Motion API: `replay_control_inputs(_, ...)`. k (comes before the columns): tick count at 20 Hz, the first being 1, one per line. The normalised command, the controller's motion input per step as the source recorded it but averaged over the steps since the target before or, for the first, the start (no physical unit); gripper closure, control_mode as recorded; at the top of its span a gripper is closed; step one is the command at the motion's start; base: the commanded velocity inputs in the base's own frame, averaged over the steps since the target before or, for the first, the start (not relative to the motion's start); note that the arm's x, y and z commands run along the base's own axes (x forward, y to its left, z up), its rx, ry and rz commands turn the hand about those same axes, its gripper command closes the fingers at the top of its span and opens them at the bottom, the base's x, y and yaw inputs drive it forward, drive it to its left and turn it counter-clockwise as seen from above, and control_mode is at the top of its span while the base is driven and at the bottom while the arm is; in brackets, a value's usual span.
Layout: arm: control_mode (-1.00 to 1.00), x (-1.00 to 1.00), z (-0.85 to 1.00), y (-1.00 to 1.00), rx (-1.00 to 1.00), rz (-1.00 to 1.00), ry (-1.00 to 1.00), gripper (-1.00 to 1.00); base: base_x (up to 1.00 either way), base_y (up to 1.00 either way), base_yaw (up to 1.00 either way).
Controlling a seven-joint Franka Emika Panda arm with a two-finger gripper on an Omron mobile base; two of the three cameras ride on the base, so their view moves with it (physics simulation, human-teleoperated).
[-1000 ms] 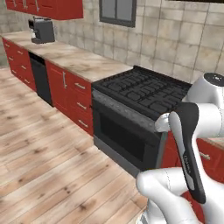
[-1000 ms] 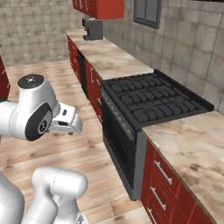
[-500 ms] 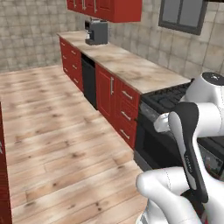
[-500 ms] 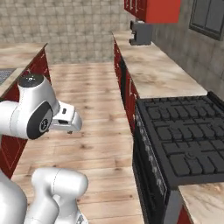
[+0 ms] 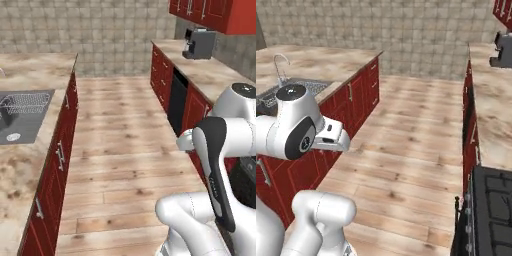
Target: Place the ketchup and mustard from the counter to the top shelf of the fridge. If the existing items in the fridge are on the top shelf, move them to other shelves.
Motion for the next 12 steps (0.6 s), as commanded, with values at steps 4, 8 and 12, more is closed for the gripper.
replay_control_inputs(4, 1.00, 0.00, 0.00, 0.00, 0.00, 0.00, 0.00, -1.00, 1.00, -0.05, 0.83)
replay_control_inputs(8, 1.00, 0.00, 0.00, 0.00, 0.00, 0.00, 0.00, -1.00, 1.00, -0.10, 0.82)
replay_control_inputs(12, 1.00, 0.00, 0.00, 0.00, 0.00, 0.00, 0.00, -1.00, 0.77, -0.10, 0.89)
